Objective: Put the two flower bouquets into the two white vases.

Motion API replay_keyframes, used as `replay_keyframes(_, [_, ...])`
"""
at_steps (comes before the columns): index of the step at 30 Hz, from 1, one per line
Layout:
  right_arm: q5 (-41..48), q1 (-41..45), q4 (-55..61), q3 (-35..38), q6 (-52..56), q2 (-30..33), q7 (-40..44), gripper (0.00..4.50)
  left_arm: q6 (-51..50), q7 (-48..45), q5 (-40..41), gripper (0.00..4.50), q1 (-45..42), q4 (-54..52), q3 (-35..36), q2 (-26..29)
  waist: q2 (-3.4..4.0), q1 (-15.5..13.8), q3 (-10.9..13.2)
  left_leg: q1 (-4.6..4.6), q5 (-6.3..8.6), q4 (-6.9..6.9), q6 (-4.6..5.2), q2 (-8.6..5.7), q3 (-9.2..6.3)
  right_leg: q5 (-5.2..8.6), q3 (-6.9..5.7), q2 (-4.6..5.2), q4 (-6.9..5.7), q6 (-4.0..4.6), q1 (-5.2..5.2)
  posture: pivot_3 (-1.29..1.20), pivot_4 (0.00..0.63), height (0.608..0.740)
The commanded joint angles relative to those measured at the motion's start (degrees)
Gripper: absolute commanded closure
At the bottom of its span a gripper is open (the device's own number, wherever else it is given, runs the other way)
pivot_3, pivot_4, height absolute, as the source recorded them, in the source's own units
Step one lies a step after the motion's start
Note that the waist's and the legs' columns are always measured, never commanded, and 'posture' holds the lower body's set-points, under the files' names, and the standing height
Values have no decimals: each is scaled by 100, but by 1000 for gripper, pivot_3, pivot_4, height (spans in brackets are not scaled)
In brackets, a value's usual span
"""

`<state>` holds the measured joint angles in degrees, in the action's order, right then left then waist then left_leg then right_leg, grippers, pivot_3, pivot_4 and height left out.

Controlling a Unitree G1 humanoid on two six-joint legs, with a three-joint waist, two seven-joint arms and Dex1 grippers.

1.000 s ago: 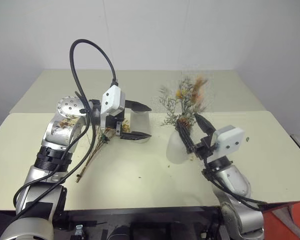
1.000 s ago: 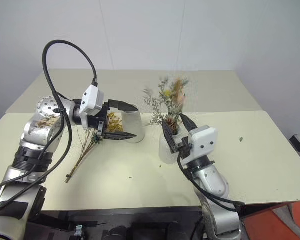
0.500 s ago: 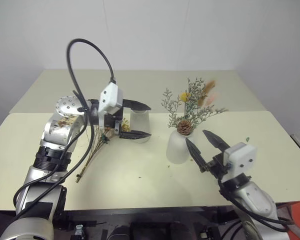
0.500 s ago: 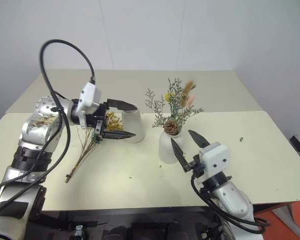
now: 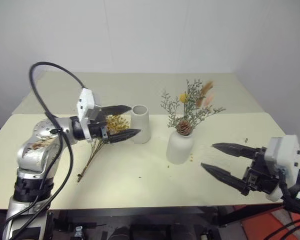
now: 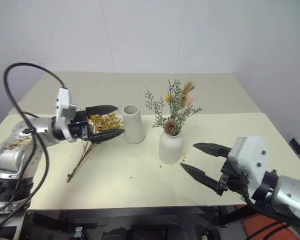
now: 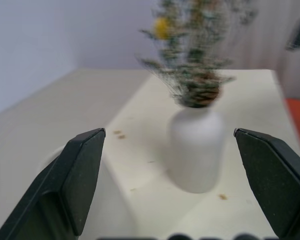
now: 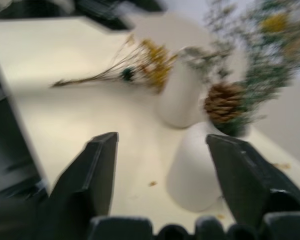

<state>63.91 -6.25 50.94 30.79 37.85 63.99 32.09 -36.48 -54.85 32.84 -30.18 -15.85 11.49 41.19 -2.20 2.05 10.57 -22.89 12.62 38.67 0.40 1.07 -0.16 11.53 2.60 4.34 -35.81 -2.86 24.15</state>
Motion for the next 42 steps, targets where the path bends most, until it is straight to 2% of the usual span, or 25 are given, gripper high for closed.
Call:
replay_keyframes(1, [821,935,-511,-546,507,526,-299,56,-647,761,8,0,92,-668,484,422,-10,-13,4,0,0,1,0,2,-1,11,-2,-2,2,19,2,0,150,740])
replay_keyframes(5, [1800,2436,-1330,-1650,1337,996,-550,56,-1526,1604,45,0,240,-1336,695,682,-10,-89,7,-12,0,-3,0,-4,1,19,-3,5,8,28,11,0,150,740])
replay_keyframes(7, [2232,3176,-1692,-2162,1748,1003,-467,56,-2444,1800,178,0,189,-1566,539,1061,-18,-114,11,-20,0,-1,0,-3,-2,18,-4,6,13,28,15,0,150,740])
replay_keyframes(9, [2311,3697,-1834,-2477,1990,916,-311,56,-3608,1975,359,0,-67,-1618,235,1397,-22,-139,14,-24,0,-2,0,-2,-6,19,-10,4,14,29,18,0,150,740])
replay_keyframes(12, [2081,4126,-1816,-2735,2120,715,-21,56,-5036,2395,340,0,-587,-1507,-55,1439,-22,-166,15,-29,0,-1,0,-6,-9,20,-14,5,15,26,21,0,150,740])
replay_keyframes(14, [2035,4324,-1873,-2888,2253,576,68,56,-5528,2611,329,0,-843,-1322,-264,1486,-23,-147,15,-34,0,0,0,-6,-10,17,-15,4,18,20,24,0,150,740])
replay_keyframes(15, [2013,4405,-1909,-2940,2314,513,90,56,-5591,2684,374,0,-912,-1222,-341,1518,-23,-135,15,-34,0,0,0,-5,-10,0,-15,4,18,-9,24,0,150,740])
replay_keyframes(20, [1912,4768,-2007,-3139,2475,55,238,56,-5602,2971,684,0,-1097,-428,-876,1817,-22,-100,15,-33,0,-3,0,-2,-9,-2,-13,0,9,-8,35,0,150,740])
replay_keyframes(24, [863,4551,-1520,-3036,1731,-354,556,56,-5602,3143,692,0,-1376,185,-1284,1889,-22,-124,15,-37,0,-5,0,-2,-10,-1,-13,-1,6,-6,42,0,150,740])
replay_keyframes(29, [139,4551,-1335,-3209,1847,-439,436,56,-5602,3245,622,0,-1418,407,-1726,1898,-23,-138,15,-47,0,-5,0,-9,-9,-2,-12,8,8,-7,47,0,150,740])
replay_keyframes(36, [-298,4532,-1015,-3261,2041,-442,249,56,-5601,3185,449,0,-1431,678,-2073,1685,-23,-136,15,-51,0,-4,0,-8,-9,-3,-11,5,-1,-4,57,0,150,740])
replay_keyframes(42, [-205,4582,-878,-3261,2318,-712,-115,56,-5252,2816,124,0,-1783,1250,-2536,1511,-23,-135,15,-55,0,-2,0,-9,-8,-4,-10,6,-2,-3,60,0,150,740])
